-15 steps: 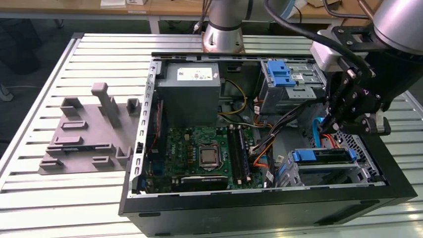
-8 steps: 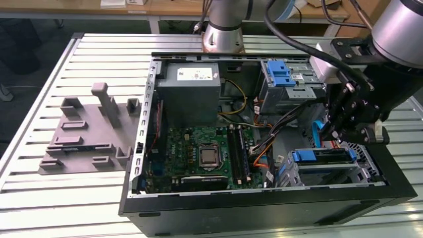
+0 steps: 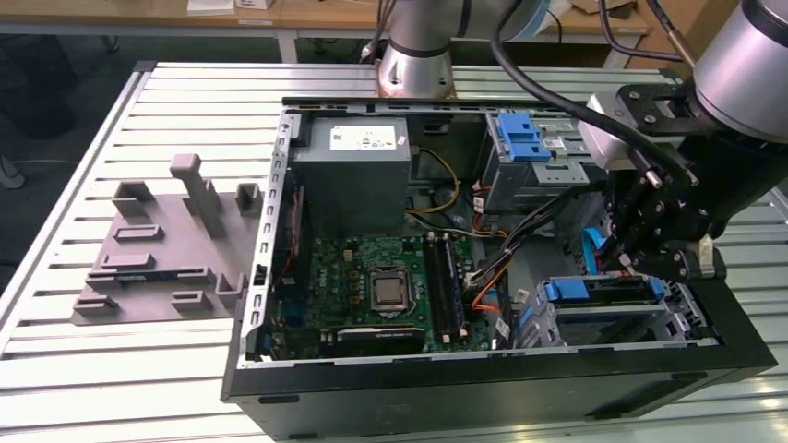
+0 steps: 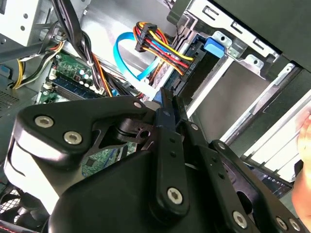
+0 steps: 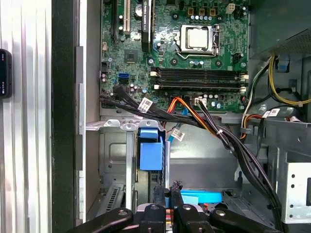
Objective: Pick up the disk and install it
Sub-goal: 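Insert the second disk wire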
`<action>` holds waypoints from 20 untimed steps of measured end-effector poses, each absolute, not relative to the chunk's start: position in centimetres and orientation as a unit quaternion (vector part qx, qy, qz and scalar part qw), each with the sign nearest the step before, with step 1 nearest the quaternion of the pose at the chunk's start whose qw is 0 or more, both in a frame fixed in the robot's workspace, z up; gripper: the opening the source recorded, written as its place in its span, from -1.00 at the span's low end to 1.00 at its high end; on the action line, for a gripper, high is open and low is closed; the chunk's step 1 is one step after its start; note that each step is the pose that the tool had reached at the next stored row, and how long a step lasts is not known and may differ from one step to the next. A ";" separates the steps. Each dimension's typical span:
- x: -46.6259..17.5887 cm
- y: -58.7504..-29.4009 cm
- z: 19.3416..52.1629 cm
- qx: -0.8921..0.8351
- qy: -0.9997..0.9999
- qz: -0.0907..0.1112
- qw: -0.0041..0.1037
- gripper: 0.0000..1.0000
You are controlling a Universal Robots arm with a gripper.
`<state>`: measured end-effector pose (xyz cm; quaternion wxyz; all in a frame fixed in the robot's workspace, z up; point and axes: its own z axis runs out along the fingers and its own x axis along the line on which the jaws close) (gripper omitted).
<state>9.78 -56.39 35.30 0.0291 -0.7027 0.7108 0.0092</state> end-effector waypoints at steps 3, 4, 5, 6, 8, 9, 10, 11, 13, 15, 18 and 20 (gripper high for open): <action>9.8 -56.4 35.3 -0.703 0.711 0.009 0.029 -0.68; 9.8 -56.4 35.3 -0.703 0.711 0.009 0.029 -0.68; 9.8 -56.4 35.2 -0.703 0.711 0.009 0.029 -0.68; 9.8 -56.5 35.2 -0.703 0.711 0.009 0.029 -0.68; 9.8 -56.6 35.1 -0.703 0.711 0.009 0.029 -0.68; 9.8 -56.6 35.1 -0.703 0.711 0.009 0.029 -0.68; 9.8 -56.6 35.0 -0.703 0.711 0.009 0.029 -0.68; 9.8 -56.6 34.9 -0.703 0.711 0.009 0.029 -0.68; 9.8 -56.6 34.9 -0.703 0.711 0.009 0.029 -0.68; 9.8 -56.6 34.9 -0.703 0.711 0.009 0.029 -0.68; 9.8 -56.6 34.8 -0.703 0.711 0.009 0.029 -0.68; 9.8 -56.6 34.7 -0.703 0.711 0.009 0.029 -0.68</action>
